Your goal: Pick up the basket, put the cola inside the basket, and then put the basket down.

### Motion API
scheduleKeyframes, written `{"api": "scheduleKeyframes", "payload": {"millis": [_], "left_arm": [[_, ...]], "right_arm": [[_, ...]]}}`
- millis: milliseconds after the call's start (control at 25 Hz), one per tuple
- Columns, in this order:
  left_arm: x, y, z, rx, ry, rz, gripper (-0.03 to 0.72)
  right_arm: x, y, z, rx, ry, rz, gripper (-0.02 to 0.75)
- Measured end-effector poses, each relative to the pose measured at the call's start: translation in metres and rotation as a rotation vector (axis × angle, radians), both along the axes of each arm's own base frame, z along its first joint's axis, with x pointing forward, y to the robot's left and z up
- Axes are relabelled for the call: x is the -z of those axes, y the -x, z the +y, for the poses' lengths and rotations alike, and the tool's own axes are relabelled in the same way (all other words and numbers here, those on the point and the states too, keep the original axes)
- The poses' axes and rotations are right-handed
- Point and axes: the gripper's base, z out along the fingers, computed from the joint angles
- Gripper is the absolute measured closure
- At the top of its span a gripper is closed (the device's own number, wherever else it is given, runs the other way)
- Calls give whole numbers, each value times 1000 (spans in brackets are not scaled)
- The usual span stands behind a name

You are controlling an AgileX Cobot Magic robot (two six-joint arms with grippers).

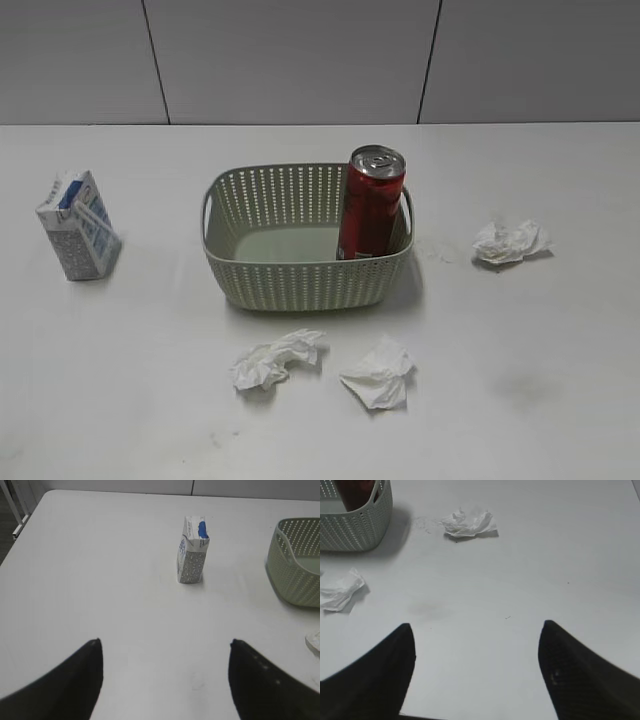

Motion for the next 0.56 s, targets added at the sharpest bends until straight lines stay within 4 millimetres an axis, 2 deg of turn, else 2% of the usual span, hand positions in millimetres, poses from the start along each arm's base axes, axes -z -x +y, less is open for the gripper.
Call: {"api": "scheduleKeyframes", "payload": {"millis": [560], "left_arm": [[0,0,0,-1,-1,0,117]], "right_arm": [[-1,3,0,-3,-10,-21,146]]}}
